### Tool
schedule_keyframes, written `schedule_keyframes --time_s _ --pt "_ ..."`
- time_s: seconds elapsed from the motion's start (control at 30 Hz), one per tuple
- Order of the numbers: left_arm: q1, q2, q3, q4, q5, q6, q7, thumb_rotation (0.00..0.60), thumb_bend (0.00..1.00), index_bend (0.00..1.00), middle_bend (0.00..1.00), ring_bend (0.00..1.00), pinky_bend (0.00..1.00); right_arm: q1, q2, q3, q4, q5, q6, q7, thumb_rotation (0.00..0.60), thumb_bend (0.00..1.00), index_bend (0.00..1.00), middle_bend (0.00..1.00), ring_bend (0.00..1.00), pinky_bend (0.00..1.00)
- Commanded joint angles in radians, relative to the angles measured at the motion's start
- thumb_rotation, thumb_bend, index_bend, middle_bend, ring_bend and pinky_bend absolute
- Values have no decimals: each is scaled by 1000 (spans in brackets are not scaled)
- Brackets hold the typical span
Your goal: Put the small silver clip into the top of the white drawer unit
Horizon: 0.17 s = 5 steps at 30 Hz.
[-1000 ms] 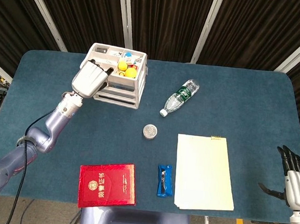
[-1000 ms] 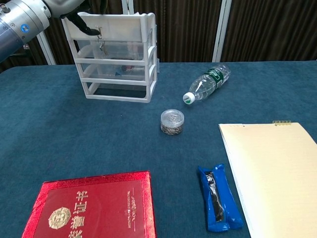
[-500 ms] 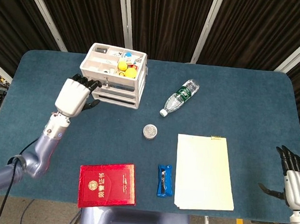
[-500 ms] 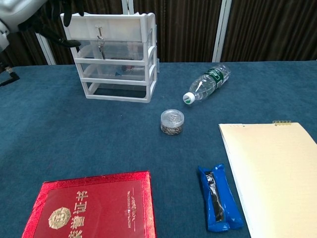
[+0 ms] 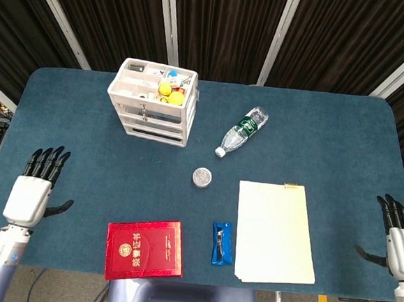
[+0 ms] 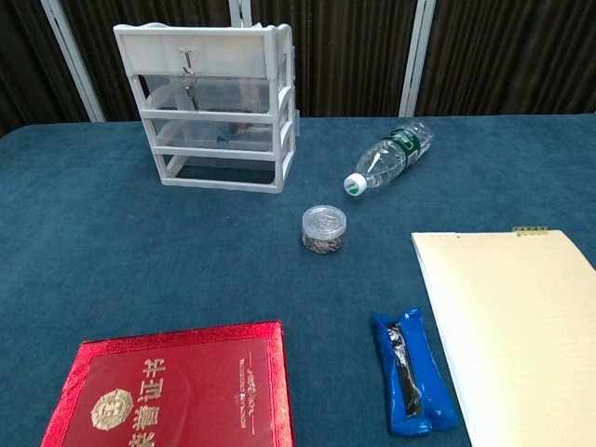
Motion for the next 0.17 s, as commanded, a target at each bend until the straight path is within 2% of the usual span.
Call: schedule_keyframes --time_s 0.03,0.17 --pt "48 28 28 -11 19 20 -31 600 14 0 0 0 0 -1 -10 4 9 -6 12 -3 600 12 0 0 0 0" --pt "81 42 35 -4 37 22 -56 600 14 0 0 0 0 -4 -15 4 16 -8 19 -3 600 11 0 0 0 0"
